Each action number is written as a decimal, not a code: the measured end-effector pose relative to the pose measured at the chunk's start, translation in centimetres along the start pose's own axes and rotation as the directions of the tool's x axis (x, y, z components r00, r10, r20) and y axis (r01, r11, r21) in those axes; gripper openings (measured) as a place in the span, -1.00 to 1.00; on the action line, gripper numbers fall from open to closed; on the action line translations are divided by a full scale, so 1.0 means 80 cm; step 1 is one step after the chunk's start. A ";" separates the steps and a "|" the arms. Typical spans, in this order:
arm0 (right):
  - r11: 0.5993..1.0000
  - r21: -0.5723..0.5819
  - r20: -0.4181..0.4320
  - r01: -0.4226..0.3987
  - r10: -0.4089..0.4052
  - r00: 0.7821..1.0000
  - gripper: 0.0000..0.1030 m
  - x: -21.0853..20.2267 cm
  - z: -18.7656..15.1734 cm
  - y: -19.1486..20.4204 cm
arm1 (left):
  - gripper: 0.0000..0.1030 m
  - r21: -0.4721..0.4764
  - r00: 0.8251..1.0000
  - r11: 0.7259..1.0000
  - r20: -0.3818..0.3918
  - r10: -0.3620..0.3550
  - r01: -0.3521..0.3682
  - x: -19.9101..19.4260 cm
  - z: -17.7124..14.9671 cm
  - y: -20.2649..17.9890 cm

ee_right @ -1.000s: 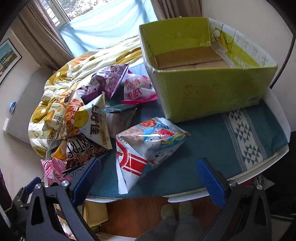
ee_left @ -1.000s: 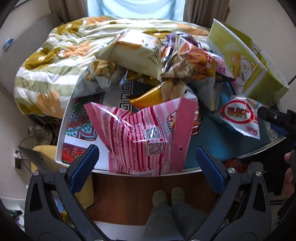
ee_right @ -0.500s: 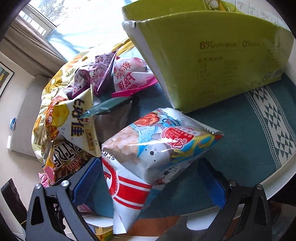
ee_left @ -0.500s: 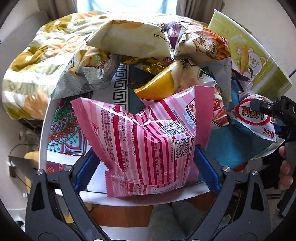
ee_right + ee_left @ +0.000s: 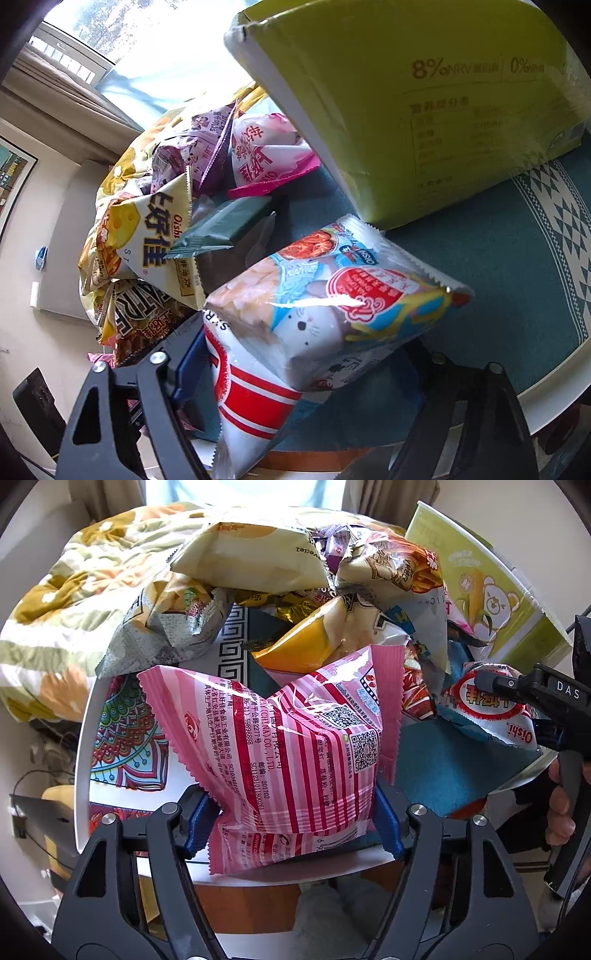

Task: Organize snacks
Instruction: 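Carry both bags over the green box and open the left tool to drop the pink bag, then lower the white-red bag into the green box and open the right tool, then move both tools back toward the snack pile, then grasp the yellow chip bag with the left tool while the right tool grasps the orange fries bag, then carry both bags to the green box and open the left tool to drop the yellow bag, then lower the orange fries bag into the green box and open the right tool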

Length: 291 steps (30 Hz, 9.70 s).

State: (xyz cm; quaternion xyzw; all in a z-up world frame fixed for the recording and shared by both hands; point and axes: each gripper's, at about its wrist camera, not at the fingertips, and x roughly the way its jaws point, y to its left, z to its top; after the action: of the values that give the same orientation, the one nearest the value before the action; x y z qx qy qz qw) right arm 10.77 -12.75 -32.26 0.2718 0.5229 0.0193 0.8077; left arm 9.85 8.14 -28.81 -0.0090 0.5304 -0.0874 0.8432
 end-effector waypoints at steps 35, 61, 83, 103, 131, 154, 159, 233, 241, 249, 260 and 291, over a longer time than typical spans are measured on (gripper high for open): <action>0.958 -0.272 0.261 0.085 -0.012 0.965 0.27 -0.221 0.125 0.075 | 0.33 0.086 0.967 0.995 0.249 -0.063 0.043 -0.154 0.230 -0.130; 0.893 -0.435 0.115 0.112 -0.068 0.991 0.27 -0.151 0.327 -0.081 | 0.51 0.043 0.998 0.998 -0.003 -0.055 0.055 0.106 0.432 -0.386; 0.834 -0.544 0.036 0.087 -0.080 0.996 0.34 -0.087 0.371 -0.069 | 0.94 -0.076 0.998 0.996 0.037 0.055 -0.052 0.042 0.384 -0.303; 0.838 -0.526 0.116 0.146 -0.099 0.988 0.96 -0.125 0.364 -0.069 | 0.94 -0.107 0.993 0.991 0.076 0.087 -0.079 -0.011 0.342 -0.295; 0.896 -0.441 0.275 0.055 0.077 0.958 0.96 -0.230 0.169 0.100 | 0.94 -0.050 0.978 0.998 0.202 0.047 -0.037 -0.201 0.208 -0.068; 0.724 -0.689 0.017 -0.033 0.061 0.998 0.96 -0.070 0.069 0.190 | 0.94 0.010 0.994 0.995 -0.052 -0.097 0.098 -0.036 0.136 -0.013; 0.664 -0.745 -0.057 -0.059 0.025 0.998 0.96 -0.032 0.075 0.192 | 0.94 0.057 0.995 0.996 -0.076 -0.062 0.066 0.002 0.127 -0.027; 0.759 -0.650 0.145 -0.045 0.182 0.973 -0.03 -0.138 0.071 0.220 | 0.63 0.267 0.982 0.963 0.169 -0.089 0.042 -0.147 0.137 -0.064; 0.834 -0.549 0.260 0.053 0.111 0.959 -0.03 -0.202 0.106 0.160 | 0.63 0.322 0.962 0.944 0.224 -0.155 0.077 -0.164 0.196 -0.143; 0.871 -0.478 0.311 0.110 0.051 0.949 -0.03 -0.256 0.162 0.064 | 0.63 0.339 0.958 0.931 0.199 -0.208 0.132 -0.130 0.248 -0.262; 0.890 -0.451 0.229 0.071 0.038 0.973 -0.02 -0.257 0.221 -0.053 | 0.70 0.266 0.987 0.957 0.078 -0.139 0.114 -0.016 0.282 -0.383; 0.920 -0.392 0.055 -0.006 0.030 0.998 0.02 -0.153 0.248 -0.083 | 0.98 0.128 0.998 0.992 0.059 0.006 -0.013 -0.030 0.213 -0.336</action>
State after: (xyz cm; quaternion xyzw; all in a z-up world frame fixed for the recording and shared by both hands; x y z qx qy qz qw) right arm 20.54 -30.62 -19.03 0.1102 0.4816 0.1227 0.8607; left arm 20.41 -19.23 -16.30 0.0453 0.4989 -0.1170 0.8575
